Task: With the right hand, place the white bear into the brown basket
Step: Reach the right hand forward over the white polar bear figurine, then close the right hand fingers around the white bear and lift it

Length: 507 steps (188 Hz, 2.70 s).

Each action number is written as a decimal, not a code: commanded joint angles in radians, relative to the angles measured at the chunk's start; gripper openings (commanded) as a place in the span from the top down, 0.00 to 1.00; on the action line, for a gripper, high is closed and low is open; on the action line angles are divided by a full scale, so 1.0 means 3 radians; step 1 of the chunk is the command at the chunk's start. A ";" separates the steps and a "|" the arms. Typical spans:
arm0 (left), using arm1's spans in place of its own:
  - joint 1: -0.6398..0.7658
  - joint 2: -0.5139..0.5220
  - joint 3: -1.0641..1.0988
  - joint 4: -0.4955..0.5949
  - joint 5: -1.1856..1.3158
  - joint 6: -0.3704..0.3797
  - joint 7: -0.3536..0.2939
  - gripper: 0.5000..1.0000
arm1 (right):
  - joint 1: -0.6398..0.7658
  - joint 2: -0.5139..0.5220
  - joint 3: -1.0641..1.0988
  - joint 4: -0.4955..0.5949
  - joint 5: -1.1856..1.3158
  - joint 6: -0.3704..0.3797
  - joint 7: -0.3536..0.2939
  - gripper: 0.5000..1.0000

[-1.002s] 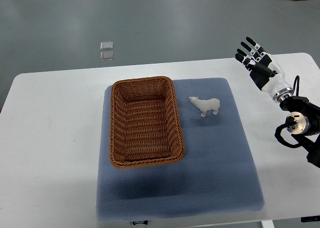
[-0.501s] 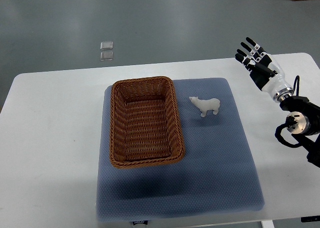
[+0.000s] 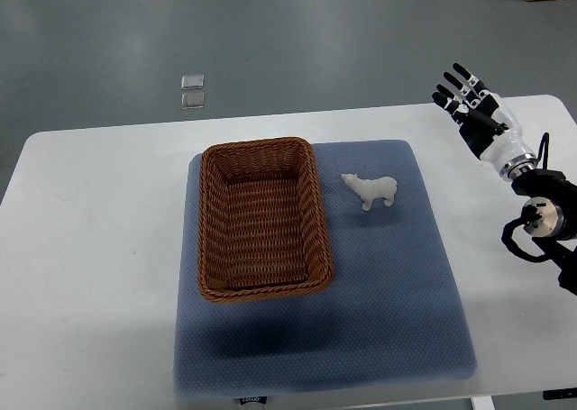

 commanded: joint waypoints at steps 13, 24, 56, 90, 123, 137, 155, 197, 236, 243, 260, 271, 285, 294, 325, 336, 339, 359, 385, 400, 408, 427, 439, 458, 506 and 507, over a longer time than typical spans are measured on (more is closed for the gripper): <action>0.0000 0.0000 0.0001 0.0000 0.0000 0.0000 0.0000 0.00 | 0.0057 -0.0079 -0.0003 0.0019 -0.0675 -0.0002 0.0015 0.16; 0.0000 0.0000 0.0001 0.0000 0.0000 0.0000 0.0000 0.00 | 0.0077 -0.0110 -0.0003 0.0050 -0.1008 -0.0002 0.0015 0.16; 0.0000 0.0000 -0.0004 0.0000 0.0000 0.0000 0.0000 0.00 | 0.0189 -0.0212 -0.0003 0.0187 -0.2010 -0.0007 0.0015 0.16; 0.0000 0.0000 0.0001 0.0000 0.0000 0.0000 0.0000 0.00 | 0.0261 -0.0278 -0.0013 0.0356 -0.3079 -0.0018 0.0020 0.16; 0.0000 0.0000 -0.0004 0.0000 0.0000 0.0000 0.0000 0.00 | 0.0276 -0.0324 -0.0044 0.0520 -0.3876 0.0003 0.0015 0.16; 0.0000 0.0000 -0.0004 0.0000 0.0000 0.0000 0.0000 0.00 | 0.0297 -0.0345 -0.0064 0.0540 -0.4060 0.0003 0.0015 0.16; 0.0000 0.0000 -0.0004 0.0000 0.0000 0.0000 0.0000 0.00 | 0.0292 -0.0345 -0.0074 0.0545 -0.4224 0.0003 0.0010 0.18; 0.0000 0.0000 0.0001 0.0000 0.0000 0.0000 0.0000 0.00 | 0.0292 -0.0345 -0.0197 0.0551 -0.4439 -0.0033 -0.0031 0.25; 0.0000 0.0000 0.0001 0.0000 0.0000 0.0000 0.0000 0.00 | 0.0287 -0.0335 -0.0269 0.0551 -0.4669 -0.0089 -0.0138 0.26; 0.0000 0.0000 0.0001 0.0000 0.0000 0.0000 0.0000 0.00 | 0.0282 -0.0335 -0.0269 0.0551 -0.4690 -0.0120 -0.0153 0.26; 0.0000 0.0000 0.0001 0.0000 0.0000 0.0000 0.0000 0.00 | 0.0287 -0.0330 -0.0315 0.0556 -0.4710 -0.0130 -0.0153 0.26; 0.0000 0.0000 0.0001 0.0000 0.0000 0.0000 0.0000 0.00 | 0.0287 -0.0324 -0.0355 0.0571 -0.4715 -0.0135 -0.0164 0.26; 0.0000 0.0000 0.0001 0.0000 0.0000 0.0000 0.0000 0.00 | 0.0282 -0.0314 -0.0366 0.0612 -0.4741 -0.0135 -0.0189 0.27; 0.0000 0.0000 0.0001 0.0000 0.0000 0.0000 0.0000 0.00 | 0.0276 -0.0304 -0.0366 0.0643 -0.4751 -0.0135 -0.0194 0.28; 0.0000 0.0000 0.0001 0.0000 0.0000 0.0000 0.0000 0.00 | 0.0271 -0.0299 -0.0366 0.0694 -0.4756 -0.0135 -0.0199 0.33; 0.0000 0.0000 0.0001 0.0000 0.0000 0.0000 0.0000 0.00 | 0.0271 -0.0299 -0.0366 0.0699 -0.4756 -0.0135 -0.0199 0.36; 0.0000 0.0000 0.0001 0.0000 0.0000 0.0000 0.0000 0.00 | 0.0271 -0.0299 -0.0366 0.0699 -0.4756 -0.0135 -0.0199 0.38; 0.0000 0.0000 0.0001 0.0000 0.0000 0.0000 0.0000 0.00 | 0.0282 -0.0299 -0.0366 0.0699 -0.4756 -0.0130 -0.0199 0.42; 0.0000 0.0000 0.0001 0.0000 0.0000 0.0000 0.0000 0.00 | 0.0287 -0.0299 -0.0432 0.0699 -0.4782 -0.0135 -0.0250 0.49; 0.0000 0.0000 0.0001 0.0000 0.0000 0.0000 0.0000 0.00 | 0.0282 -0.0299 -0.0437 0.0699 -0.4817 -0.0176 -0.0312 0.56; 0.0000 0.0000 0.0001 0.0000 0.0000 0.0000 0.0000 0.00 | 0.0276 -0.0299 -0.0437 0.0699 -0.4833 -0.0212 -0.0322 0.61; 0.0000 0.0000 0.0001 0.0000 0.0000 0.0000 0.0000 0.00 | 0.0282 -0.0299 -0.0499 0.0694 -0.4838 -0.0299 -0.0353 0.80; 0.0000 0.0000 0.0001 0.0000 0.0000 0.0000 0.0000 0.00 | 0.0282 -0.0304 -0.0524 0.0694 -0.4838 -0.0365 -0.0419 0.92; 0.0000 0.0000 0.0001 0.0000 0.0000 0.0000 0.0000 0.00 | 0.0282 -0.0304 -0.0524 0.0694 -0.4838 -0.0442 -0.0435 1.00; 0.0000 0.0000 0.0001 0.0000 0.0000 0.0000 0.0000 0.00 | 0.0317 -0.0329 -0.0483 0.0735 -0.4792 -0.0672 -0.0404 1.00; 0.0000 0.0000 0.0001 0.0000 0.0000 0.0000 0.0000 0.00 | 0.0317 -0.0330 -0.0483 0.0735 -0.4792 -0.0672 -0.0404 1.00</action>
